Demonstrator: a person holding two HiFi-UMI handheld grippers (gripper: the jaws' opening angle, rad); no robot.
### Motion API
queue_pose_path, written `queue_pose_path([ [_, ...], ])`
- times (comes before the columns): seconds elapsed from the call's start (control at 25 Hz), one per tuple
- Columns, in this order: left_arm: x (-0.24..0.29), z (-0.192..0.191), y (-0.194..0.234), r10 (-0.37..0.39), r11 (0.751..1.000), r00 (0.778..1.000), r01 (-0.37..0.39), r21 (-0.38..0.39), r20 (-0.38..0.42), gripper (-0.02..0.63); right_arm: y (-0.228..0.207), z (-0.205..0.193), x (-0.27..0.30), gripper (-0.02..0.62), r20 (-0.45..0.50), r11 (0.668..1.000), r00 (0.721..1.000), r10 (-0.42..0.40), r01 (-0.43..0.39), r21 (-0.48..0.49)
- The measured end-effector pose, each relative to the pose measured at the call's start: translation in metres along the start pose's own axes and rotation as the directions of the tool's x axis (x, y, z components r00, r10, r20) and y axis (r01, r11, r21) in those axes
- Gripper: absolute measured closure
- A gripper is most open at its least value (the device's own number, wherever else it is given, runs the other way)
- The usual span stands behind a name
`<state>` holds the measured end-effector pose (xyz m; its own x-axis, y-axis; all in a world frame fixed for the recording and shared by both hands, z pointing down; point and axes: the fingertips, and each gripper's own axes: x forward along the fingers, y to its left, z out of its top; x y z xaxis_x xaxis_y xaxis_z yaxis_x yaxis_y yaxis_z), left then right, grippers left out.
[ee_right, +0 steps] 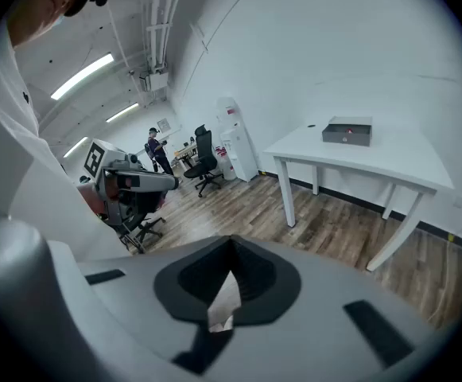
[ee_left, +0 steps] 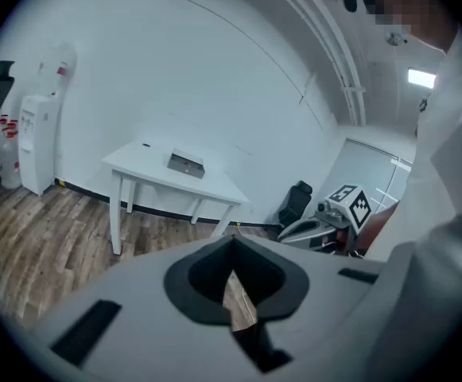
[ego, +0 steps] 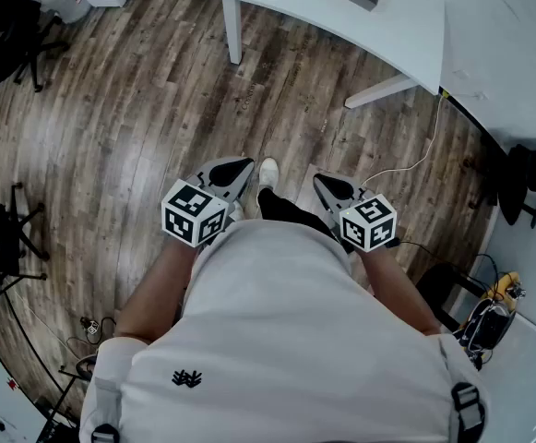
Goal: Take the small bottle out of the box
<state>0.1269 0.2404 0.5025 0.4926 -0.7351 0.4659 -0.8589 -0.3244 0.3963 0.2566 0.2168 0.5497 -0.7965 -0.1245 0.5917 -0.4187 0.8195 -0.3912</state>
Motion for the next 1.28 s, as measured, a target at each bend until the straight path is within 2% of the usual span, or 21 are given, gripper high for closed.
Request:
queue_pose_path([
  [0.24, 0.034, 0.036, 0.016, 0.023, 0.999, 0.999, -0.021, 0.036, -0.035, 0.6, -0.042, 0.043, 0.013, 0.591, 0.015, 0.999, 1.0, 0.026, -0.026, -0.029],
  [0.48, 0.06, 0.072, 0.04, 0.055, 0.997, 0.998, -0.053, 0.061, -0.033, 0.6, -0.074, 0.049, 0.027, 0.591, -0.04, 0.997, 0.997, 0.063, -0.064, -0.033],
  [0.6, 0.072, 0.087, 0.052, 0.059, 0.998, 0.998, -0.058, 0.026, -0.018, 0.6, -0.083, 0.049, 0.034, 0.589, -0.079, 0.995, 0.992, 0.095, -0.096, -0.003],
  [0.72, 0.075, 0.097, 0.076, 0.035, 0.999, 0.999, -0.035, -0.002, -0.007, 0.6, -0.085, 0.059, 0.052, 0.589, -0.086, 0.996, 0.992, 0.091, -0.091, 0.001],
  [0.88, 0.081, 0.11, 0.119, -0.016, 1.0, 1.0, 0.016, 0.013, -0.02, 0.6, -0.087, 0.087, 0.084, 0.588, -0.067, 0.999, 0.997, 0.043, -0.042, 0.008],
  [1.04, 0.089, 0.14, 0.152, -0.11, 0.992, 0.993, 0.112, 0.058, -0.041, 0.6, -0.09, 0.122, 0.113, 0.588, -0.043, 0.998, 0.999, -0.024, 0.027, 0.062],
  [1.28, 0.086, 0.181, 0.209, -0.21, 0.969, 0.975, 0.218, 0.117, -0.072, 0.6, -0.097, 0.179, 0.159, 0.586, -0.026, 0.991, 0.995, -0.101, 0.103, 0.084],
])
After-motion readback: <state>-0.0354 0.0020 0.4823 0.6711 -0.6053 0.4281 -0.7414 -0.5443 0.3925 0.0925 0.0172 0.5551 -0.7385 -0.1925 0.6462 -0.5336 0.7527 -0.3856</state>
